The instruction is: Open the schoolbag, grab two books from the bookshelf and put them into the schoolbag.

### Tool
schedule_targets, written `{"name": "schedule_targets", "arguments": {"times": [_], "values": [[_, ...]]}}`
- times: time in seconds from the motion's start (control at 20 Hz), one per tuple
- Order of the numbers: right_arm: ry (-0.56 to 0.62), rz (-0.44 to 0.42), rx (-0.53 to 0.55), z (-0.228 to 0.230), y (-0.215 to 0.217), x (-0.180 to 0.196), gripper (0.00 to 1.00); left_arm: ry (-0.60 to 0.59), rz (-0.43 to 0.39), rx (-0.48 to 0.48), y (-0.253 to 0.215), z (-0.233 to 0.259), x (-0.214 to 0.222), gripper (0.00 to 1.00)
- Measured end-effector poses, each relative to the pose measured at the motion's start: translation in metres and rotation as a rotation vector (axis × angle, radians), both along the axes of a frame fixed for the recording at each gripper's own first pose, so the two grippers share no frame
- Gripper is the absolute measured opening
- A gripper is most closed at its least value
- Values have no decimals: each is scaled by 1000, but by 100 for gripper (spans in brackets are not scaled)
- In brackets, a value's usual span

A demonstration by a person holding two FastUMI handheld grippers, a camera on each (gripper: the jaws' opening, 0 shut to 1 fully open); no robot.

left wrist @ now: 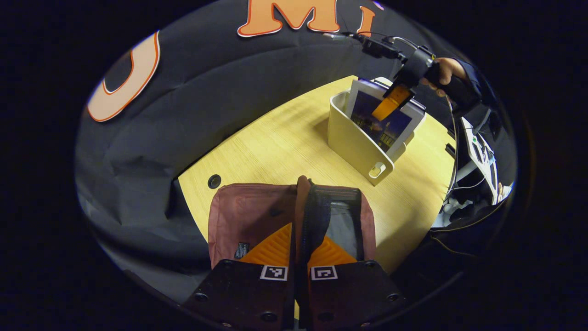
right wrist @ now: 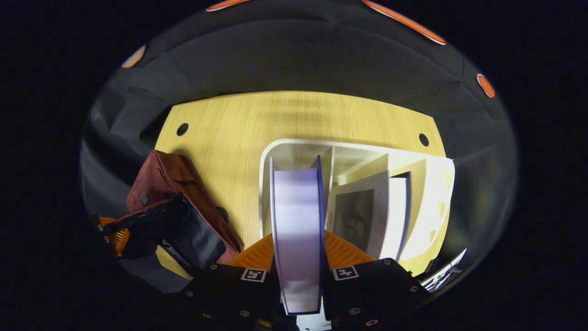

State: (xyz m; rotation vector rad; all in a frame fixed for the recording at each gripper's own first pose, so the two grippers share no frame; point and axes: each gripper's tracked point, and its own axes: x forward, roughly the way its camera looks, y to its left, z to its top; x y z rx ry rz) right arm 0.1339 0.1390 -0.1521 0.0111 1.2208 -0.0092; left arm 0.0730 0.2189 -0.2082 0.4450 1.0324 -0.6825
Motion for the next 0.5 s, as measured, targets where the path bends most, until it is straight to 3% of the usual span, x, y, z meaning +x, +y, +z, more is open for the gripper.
{"name": "schedule_targets", "arguments": {"times": [0.5], "values": [[-219,-19,129,126,0,-37,37,10,-29,20,-2,-2,1,4]]}}
